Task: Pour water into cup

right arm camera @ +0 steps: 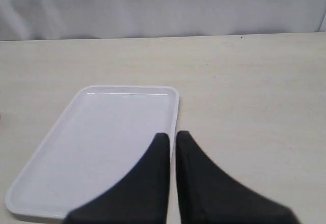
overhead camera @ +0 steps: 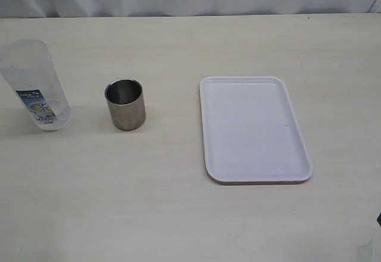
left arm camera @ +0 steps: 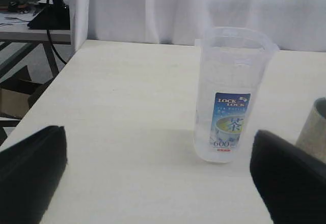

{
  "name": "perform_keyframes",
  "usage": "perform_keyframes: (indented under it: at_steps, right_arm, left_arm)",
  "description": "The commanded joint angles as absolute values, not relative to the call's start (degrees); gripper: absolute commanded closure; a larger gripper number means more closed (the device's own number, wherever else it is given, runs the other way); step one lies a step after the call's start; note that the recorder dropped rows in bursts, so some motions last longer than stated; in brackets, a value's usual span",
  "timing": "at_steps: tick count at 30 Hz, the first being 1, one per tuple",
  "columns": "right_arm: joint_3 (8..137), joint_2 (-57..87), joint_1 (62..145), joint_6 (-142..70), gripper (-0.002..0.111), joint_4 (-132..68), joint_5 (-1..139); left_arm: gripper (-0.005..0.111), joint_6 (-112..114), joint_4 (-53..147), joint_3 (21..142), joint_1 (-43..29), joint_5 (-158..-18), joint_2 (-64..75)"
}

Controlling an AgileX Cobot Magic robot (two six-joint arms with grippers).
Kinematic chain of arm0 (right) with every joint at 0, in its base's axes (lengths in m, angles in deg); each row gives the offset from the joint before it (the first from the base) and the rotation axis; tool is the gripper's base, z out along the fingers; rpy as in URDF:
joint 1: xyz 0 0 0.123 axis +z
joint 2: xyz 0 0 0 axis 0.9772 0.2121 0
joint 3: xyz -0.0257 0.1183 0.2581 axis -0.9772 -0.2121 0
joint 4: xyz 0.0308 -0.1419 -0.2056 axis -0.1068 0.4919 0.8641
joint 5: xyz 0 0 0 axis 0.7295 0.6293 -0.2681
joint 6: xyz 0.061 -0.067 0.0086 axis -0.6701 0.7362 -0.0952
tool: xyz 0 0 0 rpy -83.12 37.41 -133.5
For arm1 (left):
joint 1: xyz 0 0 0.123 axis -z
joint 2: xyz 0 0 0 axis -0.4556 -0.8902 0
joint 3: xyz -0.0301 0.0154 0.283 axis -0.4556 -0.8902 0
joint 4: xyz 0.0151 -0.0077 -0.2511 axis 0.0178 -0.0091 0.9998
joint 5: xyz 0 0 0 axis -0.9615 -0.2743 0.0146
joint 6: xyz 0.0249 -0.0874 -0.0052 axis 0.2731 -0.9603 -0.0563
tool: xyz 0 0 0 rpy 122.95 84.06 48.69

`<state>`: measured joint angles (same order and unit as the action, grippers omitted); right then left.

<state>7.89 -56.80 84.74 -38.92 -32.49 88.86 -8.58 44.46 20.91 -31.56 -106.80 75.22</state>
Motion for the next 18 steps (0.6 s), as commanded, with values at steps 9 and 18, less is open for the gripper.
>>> perform_keyframes:
  at_steps: [9, 18]
  right_arm:
    - [7.68, -57.09, 84.55, -38.94, 0.104, -32.76, 87.95]
    - [7.68, -57.09, 84.55, -38.94, 0.104, -32.76, 69.88]
  left_arm:
    - [0.016, -8.65, 41.62, 20.73, -31.07, -100.83, 75.41]
    - [0.016, -9.19, 50.67, 20.73, -31.07, -73.89, 75.41]
